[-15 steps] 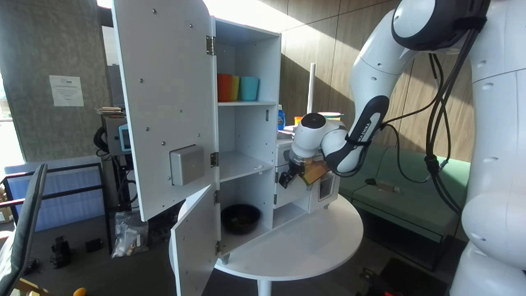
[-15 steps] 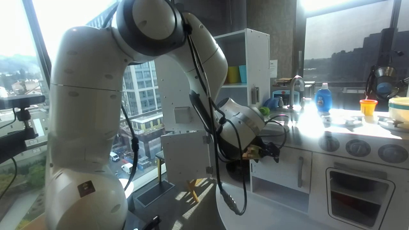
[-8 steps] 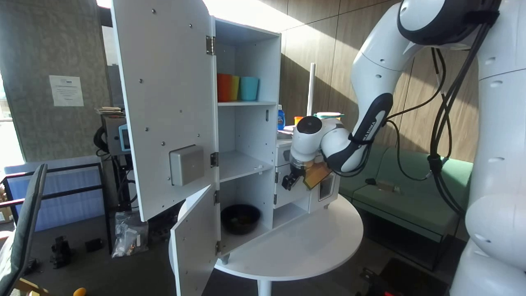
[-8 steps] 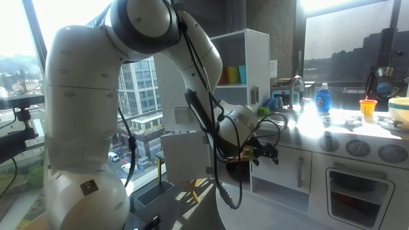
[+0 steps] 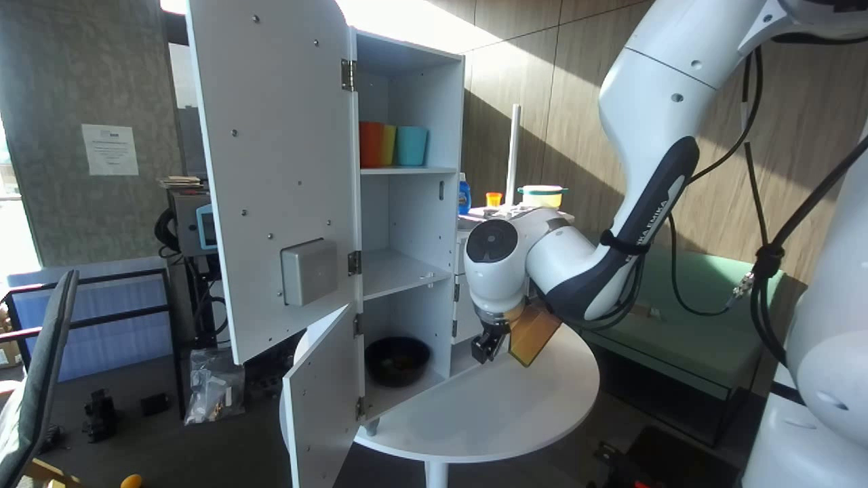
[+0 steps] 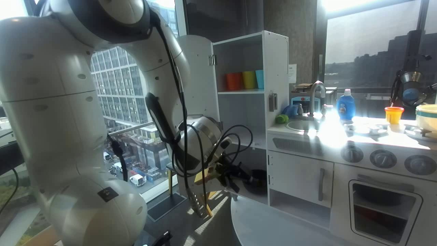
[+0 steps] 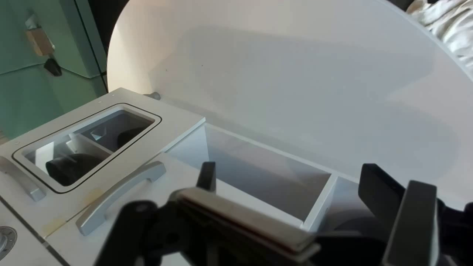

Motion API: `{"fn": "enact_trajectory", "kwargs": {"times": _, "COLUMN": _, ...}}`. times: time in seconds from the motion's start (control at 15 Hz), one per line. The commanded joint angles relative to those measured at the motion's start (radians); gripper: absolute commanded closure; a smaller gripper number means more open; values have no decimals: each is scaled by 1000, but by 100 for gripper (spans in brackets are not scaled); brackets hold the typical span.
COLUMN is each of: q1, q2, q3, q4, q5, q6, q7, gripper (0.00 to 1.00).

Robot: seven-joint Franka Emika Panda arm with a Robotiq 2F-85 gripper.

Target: Close all the cabinet doors

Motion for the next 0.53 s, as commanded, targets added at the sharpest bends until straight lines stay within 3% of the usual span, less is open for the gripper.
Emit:
{"fn": "enact_trajectory", "kwargs": {"times": 0.0, "q1": 91, "q2": -66, "q3": 114, "q4": -70, "q5": 162, "q6": -101, "q7": -24, "gripper": 0}}
{"fn": "enact_trajectory", "kwargs": {"times": 0.13, "q1": 144, "q2": -72, "q3": 177, "q4": -50, "q5": 264, "q6": -123, "q7": 29, "gripper": 0}}
{"fn": "enact_trajectory", "kwargs": {"times": 0.47, "q1": 218, "q2": -130, "q3": 252, "q4": 17, "q5": 628, "q6": -83, "q7": -58, "gripper": 0}}
